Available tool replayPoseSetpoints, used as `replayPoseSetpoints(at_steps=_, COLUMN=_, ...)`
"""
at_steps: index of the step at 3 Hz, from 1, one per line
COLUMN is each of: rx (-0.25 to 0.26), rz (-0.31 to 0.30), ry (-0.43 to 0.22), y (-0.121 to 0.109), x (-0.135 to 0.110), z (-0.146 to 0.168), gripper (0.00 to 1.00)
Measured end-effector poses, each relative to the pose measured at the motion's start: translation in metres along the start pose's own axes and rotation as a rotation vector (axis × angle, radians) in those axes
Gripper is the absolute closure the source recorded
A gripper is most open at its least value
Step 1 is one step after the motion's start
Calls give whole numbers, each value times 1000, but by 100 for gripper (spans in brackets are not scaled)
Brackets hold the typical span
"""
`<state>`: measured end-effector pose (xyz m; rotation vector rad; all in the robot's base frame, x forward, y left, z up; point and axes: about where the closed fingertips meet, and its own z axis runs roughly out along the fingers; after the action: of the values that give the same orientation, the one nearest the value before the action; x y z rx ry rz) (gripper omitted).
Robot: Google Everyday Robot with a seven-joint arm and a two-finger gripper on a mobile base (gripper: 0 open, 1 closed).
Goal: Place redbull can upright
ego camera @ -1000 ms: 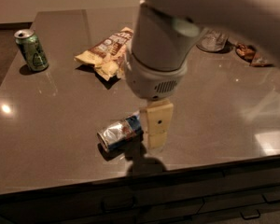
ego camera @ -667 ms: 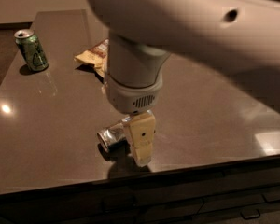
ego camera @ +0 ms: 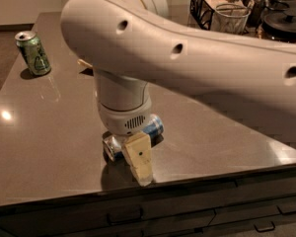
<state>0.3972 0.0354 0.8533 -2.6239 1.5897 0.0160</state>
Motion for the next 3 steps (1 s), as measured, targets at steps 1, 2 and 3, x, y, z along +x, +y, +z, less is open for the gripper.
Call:
replayPoseSetpoints(at_steps=1, rx=-28, rz=12, ry=11, y=-4, x=4, z=7, gripper=18)
replayPoseSetpoints(at_steps=2, rx=-54, rz=49, ry=-2, y=-6, x=7, z=9, gripper=41)
replayPoseSetpoints(at_steps=3, rx=-63, rz=100, ry=-47, y=-10, x=10, z=3, gripper=65)
